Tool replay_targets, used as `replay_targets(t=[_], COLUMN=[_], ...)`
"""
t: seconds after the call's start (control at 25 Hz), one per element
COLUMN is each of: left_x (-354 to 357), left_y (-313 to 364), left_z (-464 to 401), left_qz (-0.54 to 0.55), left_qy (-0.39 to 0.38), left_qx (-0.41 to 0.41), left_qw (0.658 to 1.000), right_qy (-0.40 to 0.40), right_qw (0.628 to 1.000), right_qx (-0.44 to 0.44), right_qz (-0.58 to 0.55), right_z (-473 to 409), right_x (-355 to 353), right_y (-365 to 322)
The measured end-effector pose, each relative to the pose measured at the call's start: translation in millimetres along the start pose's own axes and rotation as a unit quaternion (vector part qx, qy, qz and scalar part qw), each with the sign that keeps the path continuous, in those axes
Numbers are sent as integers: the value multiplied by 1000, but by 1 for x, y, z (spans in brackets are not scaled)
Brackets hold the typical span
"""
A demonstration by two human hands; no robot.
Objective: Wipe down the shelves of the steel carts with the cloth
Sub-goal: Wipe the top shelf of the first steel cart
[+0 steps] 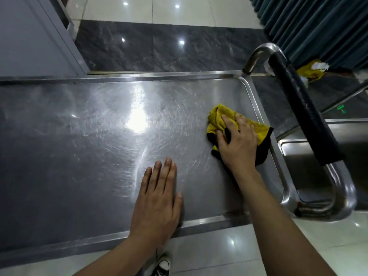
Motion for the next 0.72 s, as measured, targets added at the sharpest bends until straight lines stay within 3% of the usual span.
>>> replay_targets(t=[0.2,0.32,0.44,0.72], left_x=[4,5,3,3], left_y=[-1,-4,-7,-5], left_z=[-2,-4,-4,-4], left_qz=[7,6,3,-15], left_qy=[8,15,18,10], left_qx=[3,1,-1,6], left_qw=[1000,1000,1000,1000], right_qy=[-47,-54,-36,-34], right_qw=[999,998,999,999], right_qx=[1,-9,-22,-19], right_qz=[10,7,-16,-30], right_z=[-129,-155,-103,109], right_x=[26,36,24,-22], right_y=[29,29,13,-22])
Point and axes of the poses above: each hand's wrist, its own z-axis away from the middle knuckle, its own x-axis out of the palm, y = z × x, the point moved 10 cm from there along -z, towards the middle knuckle, and after that the axes turned 12 degrees about -x, right-handed, at the moved point
